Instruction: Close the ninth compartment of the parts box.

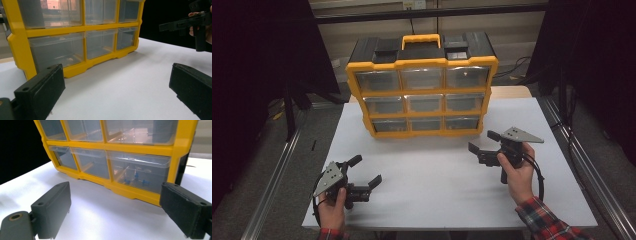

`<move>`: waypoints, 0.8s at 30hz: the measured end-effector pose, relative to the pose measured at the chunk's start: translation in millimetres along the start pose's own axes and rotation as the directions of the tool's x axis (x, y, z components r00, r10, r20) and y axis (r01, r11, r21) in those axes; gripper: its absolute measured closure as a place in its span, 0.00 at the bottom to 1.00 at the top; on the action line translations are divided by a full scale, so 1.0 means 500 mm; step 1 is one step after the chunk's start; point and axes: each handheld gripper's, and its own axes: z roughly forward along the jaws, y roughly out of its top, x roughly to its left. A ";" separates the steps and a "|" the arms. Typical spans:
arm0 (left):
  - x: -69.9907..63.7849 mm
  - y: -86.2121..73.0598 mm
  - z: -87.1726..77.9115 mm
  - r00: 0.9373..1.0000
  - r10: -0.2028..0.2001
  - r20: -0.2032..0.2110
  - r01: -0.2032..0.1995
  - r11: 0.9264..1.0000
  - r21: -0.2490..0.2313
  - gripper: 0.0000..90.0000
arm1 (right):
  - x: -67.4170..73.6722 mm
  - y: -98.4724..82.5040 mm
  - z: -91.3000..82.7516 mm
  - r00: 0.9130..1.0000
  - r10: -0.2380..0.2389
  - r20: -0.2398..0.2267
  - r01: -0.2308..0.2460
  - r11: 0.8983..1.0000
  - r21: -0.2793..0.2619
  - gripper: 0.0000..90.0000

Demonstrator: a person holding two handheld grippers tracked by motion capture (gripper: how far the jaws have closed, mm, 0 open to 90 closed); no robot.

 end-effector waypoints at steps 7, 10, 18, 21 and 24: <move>0.002 0.001 -0.001 1.000 0.017 0.002 -0.017 1.000 0.003 0.00 | -0.002 -0.013 -0.016 1.000 -0.026 0.012 0.026 1.000 0.000 0.05; 0.000 0.000 0.000 1.000 0.004 0.006 -0.004 1.000 -0.001 0.00 | -0.003 -0.018 -0.023 0.999 -0.028 0.024 0.028 0.999 -0.015 0.03; 0.000 0.000 0.001 1.000 0.007 0.007 -0.007 1.000 -0.001 0.00 | -0.007 -0.030 -0.045 0.997 -0.056 0.060 0.057 0.998 -0.012 0.02; -0.001 0.000 0.002 1.000 0.000 0.004 0.000 1.000 -0.006 0.00 | -0.012 -0.037 -0.054 0.997 -0.050 0.066 0.051 0.999 -0.017 0.02; -0.001 0.000 0.001 1.000 0.002 0.007 -0.002 1.000 -0.001 0.00 | -0.018 -0.040 -0.065 0.996 -0.061 0.070 0.062 0.998 -0.013 0.02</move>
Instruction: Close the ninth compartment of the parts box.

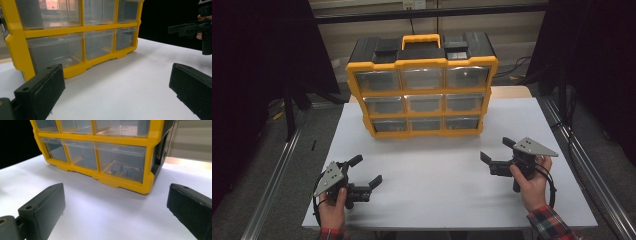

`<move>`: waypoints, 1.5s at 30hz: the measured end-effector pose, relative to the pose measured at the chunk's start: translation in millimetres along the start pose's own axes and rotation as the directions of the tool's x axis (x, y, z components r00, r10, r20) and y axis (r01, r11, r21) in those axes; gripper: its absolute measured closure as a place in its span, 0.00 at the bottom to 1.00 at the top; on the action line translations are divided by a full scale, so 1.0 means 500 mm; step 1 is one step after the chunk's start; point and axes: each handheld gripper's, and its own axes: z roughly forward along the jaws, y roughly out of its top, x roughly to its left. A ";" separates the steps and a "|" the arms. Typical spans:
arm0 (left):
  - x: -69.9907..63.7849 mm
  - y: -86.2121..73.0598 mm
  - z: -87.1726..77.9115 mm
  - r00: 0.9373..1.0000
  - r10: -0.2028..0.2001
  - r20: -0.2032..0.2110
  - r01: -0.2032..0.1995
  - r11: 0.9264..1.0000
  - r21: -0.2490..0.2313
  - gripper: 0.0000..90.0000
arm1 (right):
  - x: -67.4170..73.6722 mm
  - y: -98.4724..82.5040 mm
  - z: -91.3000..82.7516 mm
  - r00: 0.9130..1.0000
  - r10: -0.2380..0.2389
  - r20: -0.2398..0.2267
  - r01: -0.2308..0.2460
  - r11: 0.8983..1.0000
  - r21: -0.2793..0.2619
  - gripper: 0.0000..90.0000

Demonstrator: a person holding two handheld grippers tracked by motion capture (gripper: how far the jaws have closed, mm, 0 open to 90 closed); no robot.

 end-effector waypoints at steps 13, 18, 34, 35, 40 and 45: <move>0.003 0.000 0.000 1.000 0.014 0.011 -0.014 1.000 0.004 0.00 | -0.021 -0.016 -0.030 1.000 0.002 0.004 -0.002 1.000 0.000 0.02; 0.003 0.001 0.001 1.000 0.022 0.002 -0.022 1.000 0.006 0.00 | -0.025 -0.023 -0.040 1.000 0.002 0.002 -0.002 1.000 -0.004 0.03; -0.002 0.000 0.005 1.000 -0.013 0.011 0.013 1.000 -0.016 0.00 | -0.048 -0.050 -0.080 1.000 0.012 0.017 -0.011 1.000 -0.005 0.02; -0.001 0.000 0.005 1.000 -0.009 0.011 0.009 1.000 -0.012 0.00 | -0.047 -0.051 -0.082 1.000 0.007 0.020 -0.007 1.000 -0.007 0.02; 0.003 0.001 0.003 1.000 0.026 0.005 -0.026 1.000 0.012 0.00 | -0.048 -0.057 -0.090 1.000 -0.017 0.017 0.017 1.000 0.001 0.02; 0.002 -0.001 0.004 1.000 0.004 0.007 -0.004 1.000 0.000 0.00 | -0.050 -0.060 -0.096 1.000 -0.010 0.016 0.011 1.000 -0.006 0.02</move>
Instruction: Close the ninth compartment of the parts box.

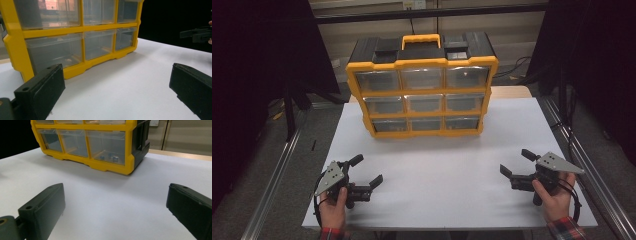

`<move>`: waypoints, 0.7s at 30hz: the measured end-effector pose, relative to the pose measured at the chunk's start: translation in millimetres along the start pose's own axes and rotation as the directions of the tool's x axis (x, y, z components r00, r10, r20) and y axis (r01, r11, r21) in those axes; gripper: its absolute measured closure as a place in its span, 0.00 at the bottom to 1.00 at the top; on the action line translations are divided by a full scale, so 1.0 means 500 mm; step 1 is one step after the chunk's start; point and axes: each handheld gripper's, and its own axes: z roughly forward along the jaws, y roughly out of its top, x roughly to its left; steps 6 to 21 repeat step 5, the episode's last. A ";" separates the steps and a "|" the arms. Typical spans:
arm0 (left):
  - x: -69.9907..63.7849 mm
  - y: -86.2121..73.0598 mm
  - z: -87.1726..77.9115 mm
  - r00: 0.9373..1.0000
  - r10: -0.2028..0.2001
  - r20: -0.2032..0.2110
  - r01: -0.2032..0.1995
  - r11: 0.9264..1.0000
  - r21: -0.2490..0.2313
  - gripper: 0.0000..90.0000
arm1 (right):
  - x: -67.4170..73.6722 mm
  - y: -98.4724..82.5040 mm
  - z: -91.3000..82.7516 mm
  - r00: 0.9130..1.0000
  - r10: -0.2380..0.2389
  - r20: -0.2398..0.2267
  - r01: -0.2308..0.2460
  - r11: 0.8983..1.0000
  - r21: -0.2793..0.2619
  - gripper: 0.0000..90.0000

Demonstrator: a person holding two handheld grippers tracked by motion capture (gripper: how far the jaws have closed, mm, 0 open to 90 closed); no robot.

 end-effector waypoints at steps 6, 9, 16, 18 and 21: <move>-0.004 0.002 0.000 1.000 -0.001 -0.003 0.001 1.000 -0.005 0.00 | 0.005 -0.004 0.003 1.000 -0.014 -0.016 0.014 1.000 0.008 0.02; -0.004 0.002 0.000 1.000 -0.001 -0.003 0.001 1.000 -0.005 0.00 | 0.005 -0.004 0.003 1.000 -0.014 -0.016 0.014 1.000 0.008 0.02; -0.004 0.002 0.000 1.000 -0.001 -0.003 0.001 1.000 -0.005 0.00 | 0.005 -0.004 0.003 1.000 -0.014 -0.016 0.014 1.000 0.008 0.02; -0.004 0.002 0.000 1.000 -0.001 -0.003 0.001 1.000 -0.005 0.00 | 0.005 -0.004 0.003 1.000 -0.014 -0.016 0.014 1.000 0.008 0.02; -0.004 0.002 0.000 1.000 -0.001 -0.003 0.001 1.000 -0.005 0.00 | 0.005 -0.004 0.003 1.000 -0.014 -0.016 0.014 1.000 0.008 0.02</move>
